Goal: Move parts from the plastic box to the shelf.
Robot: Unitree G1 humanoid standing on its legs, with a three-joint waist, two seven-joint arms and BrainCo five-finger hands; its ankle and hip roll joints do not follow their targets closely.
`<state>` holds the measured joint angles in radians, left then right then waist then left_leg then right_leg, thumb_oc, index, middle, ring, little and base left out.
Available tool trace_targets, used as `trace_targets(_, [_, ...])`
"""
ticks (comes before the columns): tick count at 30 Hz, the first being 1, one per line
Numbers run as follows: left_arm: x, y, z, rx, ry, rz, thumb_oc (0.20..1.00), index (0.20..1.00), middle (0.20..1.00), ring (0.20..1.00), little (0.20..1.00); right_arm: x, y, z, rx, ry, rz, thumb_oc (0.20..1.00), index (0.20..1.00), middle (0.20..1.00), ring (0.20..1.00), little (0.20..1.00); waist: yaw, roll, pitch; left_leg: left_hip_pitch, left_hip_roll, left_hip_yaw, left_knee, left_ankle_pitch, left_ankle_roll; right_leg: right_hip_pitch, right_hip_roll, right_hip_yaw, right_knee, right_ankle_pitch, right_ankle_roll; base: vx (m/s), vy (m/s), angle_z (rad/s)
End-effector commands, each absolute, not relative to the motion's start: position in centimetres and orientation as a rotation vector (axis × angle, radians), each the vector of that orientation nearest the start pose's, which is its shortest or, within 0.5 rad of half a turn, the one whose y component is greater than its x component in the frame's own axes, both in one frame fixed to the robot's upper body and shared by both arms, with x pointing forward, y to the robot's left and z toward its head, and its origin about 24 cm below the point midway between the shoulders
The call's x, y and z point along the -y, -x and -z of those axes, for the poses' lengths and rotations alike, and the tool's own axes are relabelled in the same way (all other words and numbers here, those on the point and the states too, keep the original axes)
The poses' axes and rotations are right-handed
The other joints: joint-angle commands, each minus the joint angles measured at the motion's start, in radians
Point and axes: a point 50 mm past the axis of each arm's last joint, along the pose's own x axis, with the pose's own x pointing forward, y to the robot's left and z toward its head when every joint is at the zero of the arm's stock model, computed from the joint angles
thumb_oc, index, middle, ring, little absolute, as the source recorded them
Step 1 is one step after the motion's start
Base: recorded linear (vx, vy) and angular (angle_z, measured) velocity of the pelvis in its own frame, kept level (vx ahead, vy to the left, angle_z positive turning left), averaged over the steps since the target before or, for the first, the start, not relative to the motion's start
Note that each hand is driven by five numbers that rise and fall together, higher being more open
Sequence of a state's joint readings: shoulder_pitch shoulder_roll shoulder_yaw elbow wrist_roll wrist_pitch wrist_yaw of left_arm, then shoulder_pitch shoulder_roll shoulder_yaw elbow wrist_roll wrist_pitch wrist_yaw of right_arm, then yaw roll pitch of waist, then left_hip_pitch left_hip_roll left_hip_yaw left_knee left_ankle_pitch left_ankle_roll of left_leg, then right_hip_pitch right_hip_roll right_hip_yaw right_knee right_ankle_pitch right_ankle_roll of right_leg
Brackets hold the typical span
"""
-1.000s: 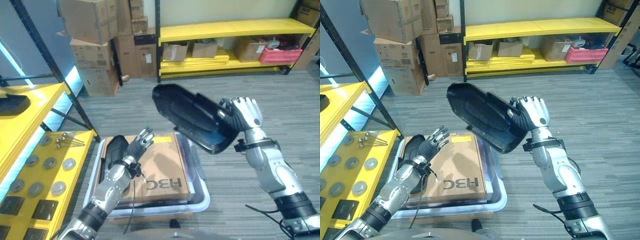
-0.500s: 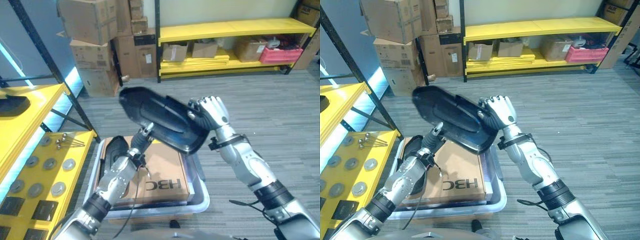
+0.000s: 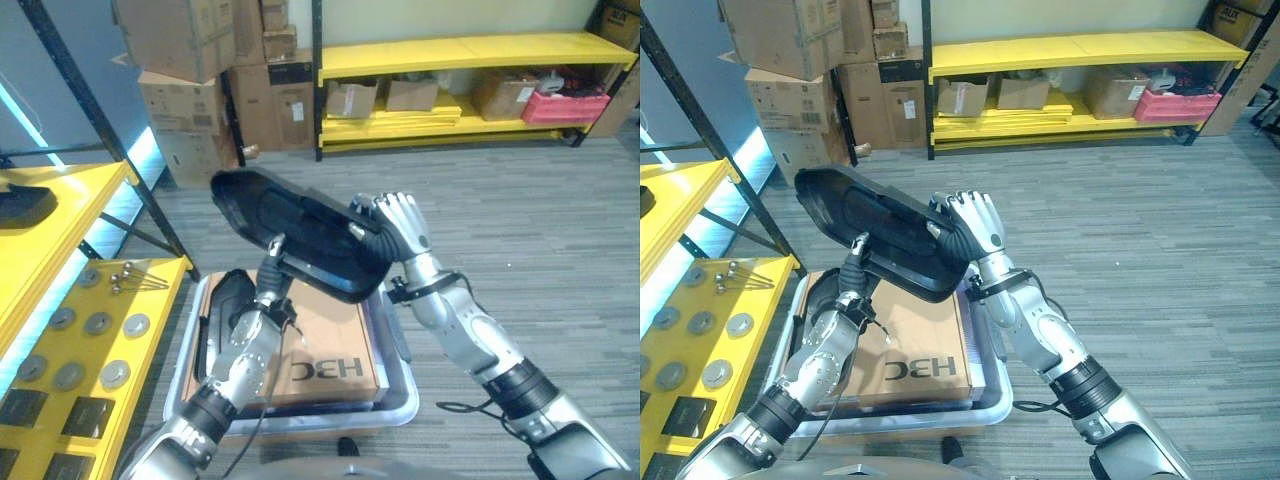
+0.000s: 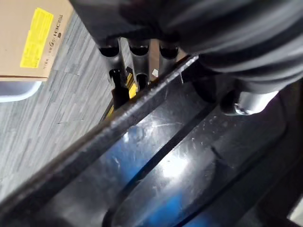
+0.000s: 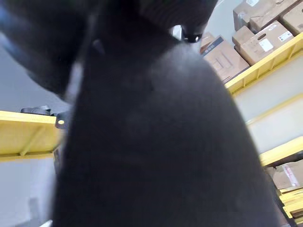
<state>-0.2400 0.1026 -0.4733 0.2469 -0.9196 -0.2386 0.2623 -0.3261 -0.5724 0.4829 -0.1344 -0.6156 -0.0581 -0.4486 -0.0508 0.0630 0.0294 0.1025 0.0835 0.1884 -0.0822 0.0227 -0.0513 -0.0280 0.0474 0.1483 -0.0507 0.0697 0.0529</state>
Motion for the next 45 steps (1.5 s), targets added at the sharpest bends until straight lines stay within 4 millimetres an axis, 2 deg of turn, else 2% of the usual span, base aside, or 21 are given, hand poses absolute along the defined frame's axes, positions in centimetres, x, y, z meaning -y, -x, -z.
trace_targets(1, [-5.6, -30.3, -9.3, 0.110, 0.725, 0.178, 0.200, 0.200, 0.200, 0.200, 0.200, 8.5, -25.3, -14.8, 0.854, 0.749, -0.213, 0.200, 0.200, 0.200, 0.200, 0.200, 0.029, -0.036, -0.017, 0.053, 0.007, 0.002, 0.060, -0.117, -0.037, 0.034, -0.039, -0.059, 0.205, -0.255, 0.097, -0.01, -0.025, -0.20])
trace_targets(8, [-6.6, -30.3, -10.4, 0.192, 0.699, 0.174, 0.200, 0.200, 0.200, 0.200, 0.200, 7.4, -25.0, -14.0, 0.789, 0.631, -0.335, 0.200, 0.200, 0.200, 0.200, 0.200, 0.035, -0.033, -0.002, 0.036, 0.013, 0.000, 0.078, -0.117, -0.043, 0.012, -0.036, -0.054, 0.216, -0.255, 0.095, -0.02, -0.057, -0.02])
trace_targets(13, [-8.4, -29.8, -10.2, 0.241, 0.605, 0.133, 0.200, 0.200, 0.200, 0.200, 0.200, 6.1, -25.0, -13.7, 0.755, 0.573, -0.453, 0.200, 0.200, 0.200, 0.200, 0.200, 0.071, -0.034, 0.027, -0.012, 0.020, -0.036, 0.119, -0.110, -0.048, 0.001, -0.040, -0.064, 0.227, -0.262, 0.083, -0.04, -0.085, 0.02])
trace_targets(17, [-11.3, -29.2, -10.7, 0.328, 0.466, 0.061, 0.200, 0.200, 0.200, 0.200, 0.200, 4.9, -24.6, -13.2, 0.722, 0.520, -0.583, 0.200, 0.200, 0.200, 0.200, 0.200, 0.152, -0.046, 0.068, -0.110, 0.026, -0.160, 0.136, -0.058, -0.076, -0.018, -0.060, -0.155, 0.234, -0.273, 0.067, -0.08, -0.144, 0.81])
trace_targets(20, [-11.8, -29.0, -11.1, 0.370, 0.425, 0.039, 0.200, 0.200, 0.200, 0.200, 0.200, 4.9, -24.7, -12.8, 0.700, 0.520, -0.605, 0.200, 0.200, 0.200, 0.200, 0.200, 0.169, -0.057, 0.083, -0.146, 0.031, -0.163, 0.164, -0.061, -0.084, 0.001, -0.086, -0.216, 0.241, -0.299, 0.062, -0.01, -0.102, 1.39])
trace_targets(21, [-12.3, -28.8, -11.5, 0.407, 0.406, 0.014, 0.200, 0.200, 0.200, 0.200, 0.200, 5.0, -24.9, -12.5, 0.677, 0.514, -0.613, 0.200, 0.200, 0.200, 0.200, 0.200, 0.158, -0.060, 0.088, -0.166, 0.055, -0.071, 0.188, -0.056, -0.080, 0.025, -0.113, -0.287, 0.240, -0.309, 0.059, 0.01, -0.008, 2.09])
trace_targets(22, [-12.3, -28.8, -11.5, 0.407, 0.406, 0.014, 0.200, 0.200, 0.200, 0.200, 0.200, 5.0, -24.9, -12.5, 0.677, 0.514, -0.613, 0.200, 0.200, 0.200, 0.200, 0.200, 0.156, -0.059, 0.086, -0.170, 0.056, -0.073, 0.187, -0.053, -0.080, 0.023, -0.112, -0.288, 0.237, -0.305, 0.058, 0.01, -0.016, 2.76])
trace_targets(23, [-12.5, -28.7, -11.6, 0.416, 0.390, 0.002, 0.200, 0.200, 0.200, 0.200, 0.200, 5.0, -25.0, -12.5, 0.676, 0.510, -0.615, 0.200, 0.200, 0.200, 0.200, 0.200, 0.147, -0.062, 0.085, -0.174, 0.075, -0.004, 0.195, -0.048, -0.078, 0.035, -0.122, -0.320, 0.231, -0.307, 0.059, 0.01, -0.012, 1.78])
trace_targets(26, [-13.1, -28.3, -12.1, 0.464, 0.349, -0.007, 0.200, 0.200, 0.200, 0.200, 0.200, 5.5, -25.2, -12.5, 0.663, 0.490, -0.598, 0.200, 0.200, 0.200, 0.200, 0.200, 0.096, -0.063, 0.069, -0.142, 0.181, 0.366, 0.207, -0.038, -0.095, 0.081, -0.171, -0.465, 0.213, -0.317, 0.072, 0.07, 0.043, 1.83])
trace_targets(27, [-13.1, -28.3, -12.1, 0.463, 0.349, -0.007, 0.200, 0.200, 0.200, 0.200, 0.200, 5.5, -25.2, -12.5, 0.663, 0.490, -0.598, 0.200, 0.200, 0.200, 0.200, 0.200, 0.094, -0.064, 0.069, -0.141, 0.181, 0.365, 0.208, -0.038, -0.096, 0.083, -0.171, -0.467, 0.213, -0.319, 0.072, 0.09, 0.085, 2.10])
trace_targets(29, [-13.3, -28.2, -12.1, 0.464, 0.322, 0.002, 0.200, 0.200, 0.200, 0.200, 0.200, 5.8, -25.0, -12.7, 0.675, 0.482, -0.592, 0.200, 0.200, 0.200, 0.200, 0.200, 0.079, -0.050, 0.057, -0.119, 0.206, 0.452, 0.186, -0.021, -0.104, 0.094, -0.187, -0.524, 0.211, -0.309, 0.081, 0.07, 0.100, 2.00])
trace_targets(32, [-13.7, -27.9, -12.8, 0.503, 0.282, -0.002, 0.200, 0.200, 0.200, 0.200, 0.200, 6.0, -24.7, -13.0, 0.685, 0.469, -0.586, 0.200, 0.200, 0.200, 0.200, 0.200, 0.080, -0.043, 0.040, -0.133, 0.159, 0.401, 0.165, -0.024, -0.103, 0.135, -0.218, -0.568, 0.175, -0.290, 0.105, 0.17, 0.214, 0.71])
trace_targets(34, [-13.7, -27.8, -12.8, 0.502, 0.282, -0.002, 0.200, 0.200, 0.200, 0.200, 0.200, 6.0, -24.7, -13.0, 0.684, 0.468, -0.587, 0.200, 0.200, 0.200, 0.200, 0.200, 0.077, -0.043, 0.039, -0.133, 0.156, 0.398, 0.163, -0.024, -0.101, 0.137, -0.219, -0.571, 0.173, -0.289, 0.107, 0.09, 0.127, 0.86])
trace_targets(38, [-13.9, -27.6, -14.0, 0.570, 0.203, 0.012, 0.200, 0.200, 0.200, 0.200, 0.200, 5.6, -24.6, -13.6, 0.717, 0.464, -0.610, 0.200, 0.200, 0.200, 0.200, 0.200, 0.101, -0.066, 0.015, -0.140, 0.074, 0.366, 0.183, -0.086, -0.054, 0.169, -0.305, -0.577, 0.173, -0.245, 0.148, 0.20, 0.305, 0.45])
trace_targets(39, [-13.7, -27.6, -14.5, 0.596, 0.185, 0.020, 0.200, 0.200, 0.200, 0.200, 0.200, 5.3, -24.5, -13.9, 0.729, 0.441, -0.621, 0.200, 0.200, 0.200, 0.200, 0.200, 0.106, -0.069, 0.014, -0.138, 0.047, 0.355, 0.183, -0.106, -0.038, 0.159, -0.340, -0.573, 0.205, -0.220, 0.156, 0.24, 0.427, 0.21])
trace_targets(40, [-13.3, -27.7, -15.3, 0.633, 0.166, 0.038, 0.200, 0.200, 0.200, 0.200, 0.200, 5.0, -24.3, -14.2, 0.726, 0.375, -0.634, 0.200, 0.200, 0.200, 0.200, 0.200, 0.103, -0.074, 0.024, -0.125, -0.010, 0.323, 0.178, -0.132, -0.012, 0.123, -0.405, -0.536, 0.303, -0.110, 0.162, 0.18, 0.348, 0.21])
trace_targets(41, [-13.3, -27.7, -15.4, 0.635, 0.165, 0.037, 0.200, 0.200, 0.200, 0.200, 0.200, 5.0, -24.3, -14.3, 0.727, 0.374, -0.634, 0.200, 0.200, 0.200, 0.200, 0.200, 0.103, -0.076, 0.024, -0.125, -0.016, 0.325, 0.176, -0.133, -0.008, 0.117, -0.412, -0.532, 0.310, -0.109, 0.168, 0.16, 0.290, 0.44])
trace_targets(42, [-13.1, -27.7, -15.6, 0.647, 0.147, 0.039, 0.200, 0.200, 0.200, 0.200, 0.200, 5.1, -24.3, -14.3, 0.721, 0.347, -0.624, 0.200, 0.200, 0.200, 0.200, 0.200, 0.095, -0.082, 0.035, -0.120, -0.035, 0.303, 0.172, -0.142, 0.000, 0.096, -0.414, -0.471, 0.351, -0.044, 0.177, 0.12, 0.165, 0.78])
trace_targets(43, [-12.7, -27.9, -15.7, 0.658, 0.131, 0.073, 0.200, 0.200, 0.200, 0.200, 0.200, 5.9, -24.2, -14.4, 0.712, 0.329, -0.599, 0.200, 0.200, 0.200, 0.200, 0.200, 0.067, -0.082, 0.040, -0.116, -0.040, 0.253, 0.150, -0.118, 0.016, 0.051, -0.287, -0.267, 0.391, -0.079, 0.159, 0.12, 0.141, 0.82])
trace_targets(44, [-12.6, -27.9, -15.7, 0.658, 0.131, 0.073, 0.200, 0.200, 0.200, 0.200, 0.200, 5.9, -24.2, -14.4, 0.712, 0.329, -0.598, 0.200, 0.200, 0.200, 0.200, 0.200, 0.071, -0.080, 0.038, -0.119, -0.037, 0.256, 0.149, -0.116, 0.015, 0.046, -0.284, -0.263, 0.391, -0.077, 0.157, 0.18, 0.115, 0.97])
trace_targets(45, [-12.4, -28.0, -15.8, 0.661, 0.129, 0.082, 0.200, 0.200, 0.200, 0.200, 0.200, 6.1, -24.2, -14.4, 0.707, 0.325, -0.589, 0.200, 0.200, 0.200, 0.200, 0.200, 0.069, -0.079, 0.040, -0.122, -0.039, 0.226, 0.143, -0.116, 0.017, 0.046, -0.230, -0.172, 0.367, -0.129, 0.161, 0.18, 0.065, 1.10])
